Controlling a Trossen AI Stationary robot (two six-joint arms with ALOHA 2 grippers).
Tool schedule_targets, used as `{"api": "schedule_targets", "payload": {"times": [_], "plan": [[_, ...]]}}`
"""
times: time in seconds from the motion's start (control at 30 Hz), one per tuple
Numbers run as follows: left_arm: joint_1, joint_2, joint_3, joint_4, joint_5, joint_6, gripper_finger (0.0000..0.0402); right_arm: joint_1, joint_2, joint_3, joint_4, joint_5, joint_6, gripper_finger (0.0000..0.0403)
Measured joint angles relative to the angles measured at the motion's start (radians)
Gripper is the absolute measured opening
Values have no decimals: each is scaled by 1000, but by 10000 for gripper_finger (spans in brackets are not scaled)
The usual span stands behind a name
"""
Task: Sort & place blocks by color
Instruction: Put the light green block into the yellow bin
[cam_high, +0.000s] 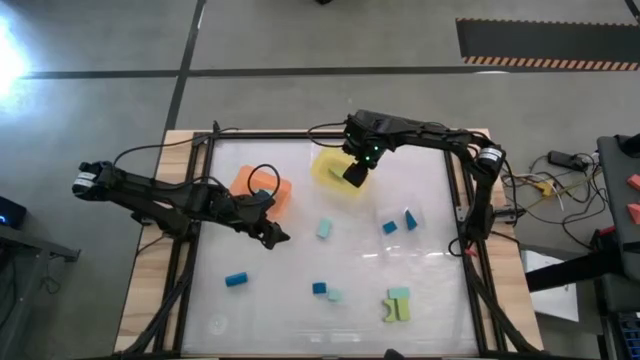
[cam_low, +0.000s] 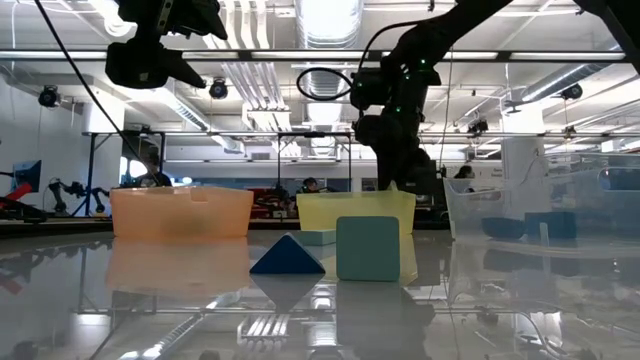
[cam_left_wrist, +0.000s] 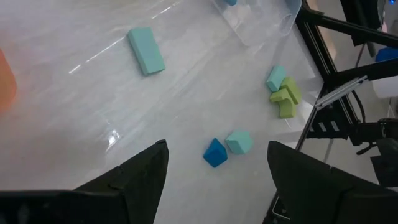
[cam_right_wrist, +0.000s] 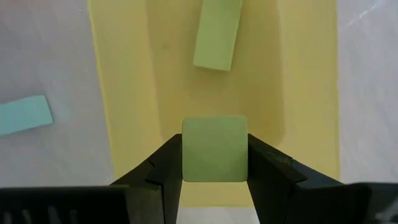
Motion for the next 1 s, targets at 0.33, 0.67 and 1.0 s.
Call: {"api": "schedule_targets", "payload": {"times": [0.33, 0.67, 1.0], "plan": [[0, 0, 0, 0, 0, 0, 258, 0, 0, 0, -3, 3, -15, 137], [0, 0, 0, 0, 0, 4, 258, 0, 0, 0, -1, 7, 26, 142], [0, 0, 0, 0, 0, 12, 258, 0, 0, 0, -5, 7, 14, 124]]}}
